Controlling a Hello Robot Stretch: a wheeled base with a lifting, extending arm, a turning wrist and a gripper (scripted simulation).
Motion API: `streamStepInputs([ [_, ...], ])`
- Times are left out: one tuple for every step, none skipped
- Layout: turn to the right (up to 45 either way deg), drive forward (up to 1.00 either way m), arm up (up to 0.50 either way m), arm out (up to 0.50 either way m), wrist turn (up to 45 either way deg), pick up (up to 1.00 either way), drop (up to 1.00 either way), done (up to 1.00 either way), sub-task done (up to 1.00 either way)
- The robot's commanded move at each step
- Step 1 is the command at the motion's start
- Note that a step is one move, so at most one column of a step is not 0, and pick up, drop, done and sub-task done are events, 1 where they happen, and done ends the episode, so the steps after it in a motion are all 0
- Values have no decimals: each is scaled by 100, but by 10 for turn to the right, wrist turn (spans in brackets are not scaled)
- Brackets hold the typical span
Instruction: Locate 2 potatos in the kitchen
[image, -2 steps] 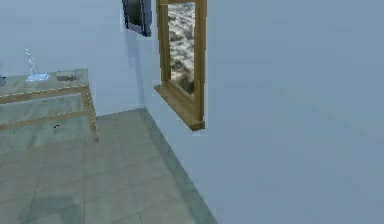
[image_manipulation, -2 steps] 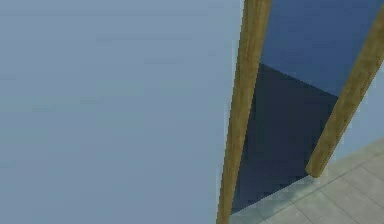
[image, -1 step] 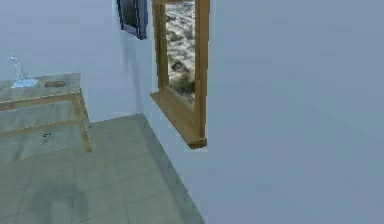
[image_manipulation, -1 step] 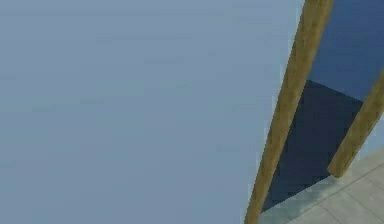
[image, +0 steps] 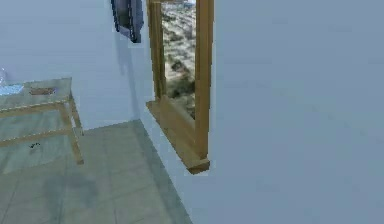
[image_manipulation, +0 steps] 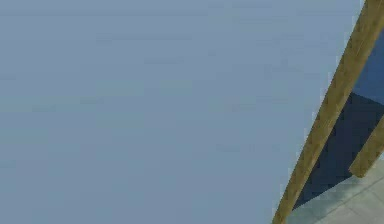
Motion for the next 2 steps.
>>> streamStepInputs([
  [450,0,0,0,0,0,0,0,0],
  [450,0,0,0,0,0,0,0,0],
])
